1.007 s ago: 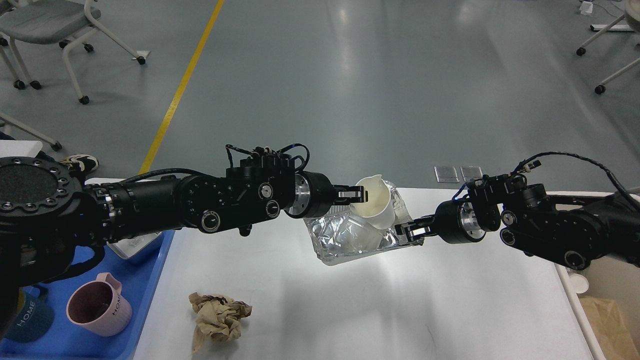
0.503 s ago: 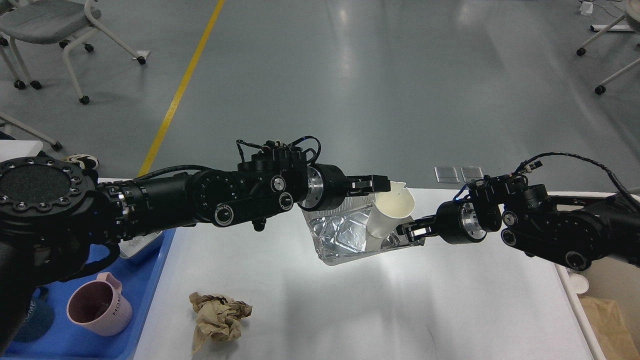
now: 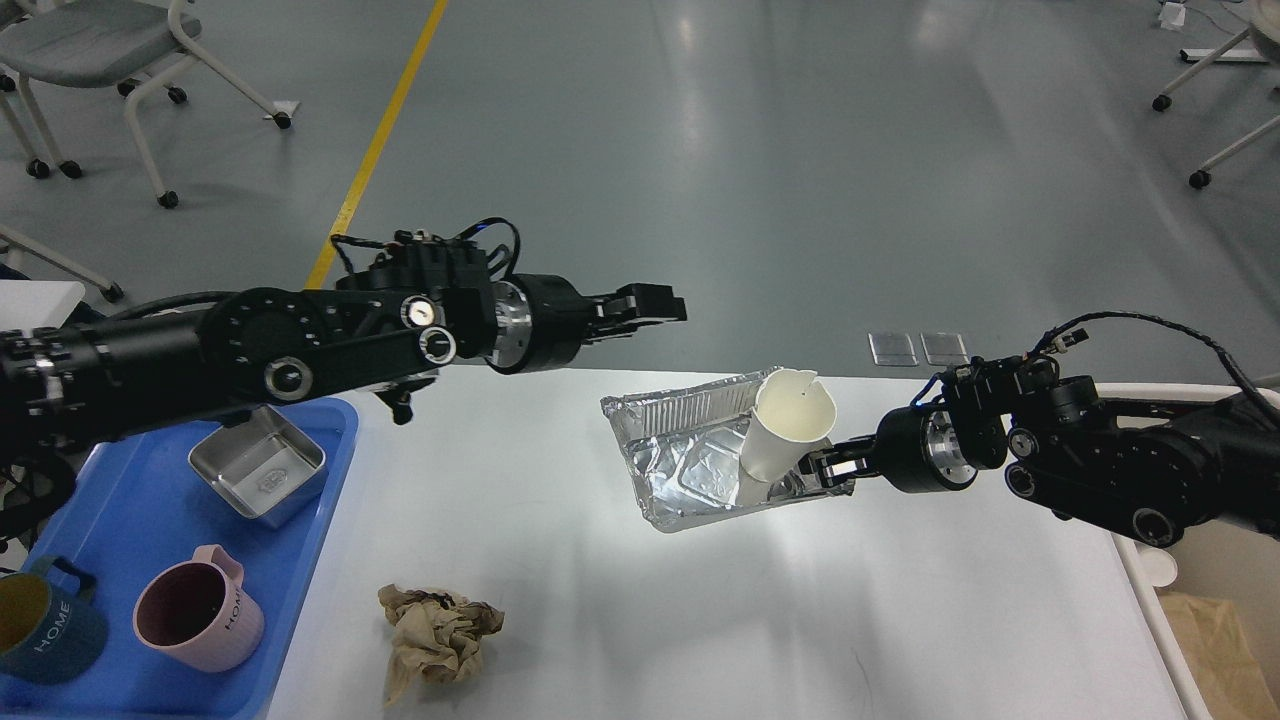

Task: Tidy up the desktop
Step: 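Place the paper cup into the foil tray and withdraw the left gripper, then lower the left gripper onto the crumpled brown paper towel and grasp it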

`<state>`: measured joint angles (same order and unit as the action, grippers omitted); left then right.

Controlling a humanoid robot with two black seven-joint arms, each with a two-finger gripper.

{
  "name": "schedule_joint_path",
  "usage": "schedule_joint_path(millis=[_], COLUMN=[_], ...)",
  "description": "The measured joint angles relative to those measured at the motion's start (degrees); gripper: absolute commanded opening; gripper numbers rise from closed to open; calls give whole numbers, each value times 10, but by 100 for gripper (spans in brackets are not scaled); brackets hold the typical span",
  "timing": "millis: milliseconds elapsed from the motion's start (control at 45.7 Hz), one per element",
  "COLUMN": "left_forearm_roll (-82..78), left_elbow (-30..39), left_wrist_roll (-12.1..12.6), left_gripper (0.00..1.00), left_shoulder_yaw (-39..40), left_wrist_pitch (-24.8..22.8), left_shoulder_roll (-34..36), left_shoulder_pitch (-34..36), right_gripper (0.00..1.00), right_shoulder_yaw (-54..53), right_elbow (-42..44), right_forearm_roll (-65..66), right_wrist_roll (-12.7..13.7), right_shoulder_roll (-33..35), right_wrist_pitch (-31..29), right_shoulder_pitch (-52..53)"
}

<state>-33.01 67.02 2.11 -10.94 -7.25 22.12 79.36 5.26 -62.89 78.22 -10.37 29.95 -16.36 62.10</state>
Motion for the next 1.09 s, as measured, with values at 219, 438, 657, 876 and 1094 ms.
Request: schedule_joint_path(millis=[219,438,657,876,1094], left_forearm_roll=[-2,-2,-3,-4,-5], left_elbow=[114,202,257,273,275], left_wrist_roll=[9,7,5,-2,-4], left_gripper=[71,71,71,71,71], left_shoulder_yaw=[3,2,2,2,1], left_wrist_pitch=[1,0,40,46,45], left_shoulder_roll=[175,333,438,531,573], left_shoulder_pitch=[0,-16,-59,-94,-133], right_gripper=[0,0,0,0,0], right_shoulder_yaw=[4,5,5,6,6], right_elbow=[7,12,13,13,13], right_forearm_roll=[-1,-1,-1,-1,0], right_wrist_roll=[7,7,7,7,6], right_shoulder_roll=[-8,-13,-13,-12,-15], right_wrist_pitch=[4,5,5,5,5], right_shoulder_pitch=[0,-1,-1,-2,-4])
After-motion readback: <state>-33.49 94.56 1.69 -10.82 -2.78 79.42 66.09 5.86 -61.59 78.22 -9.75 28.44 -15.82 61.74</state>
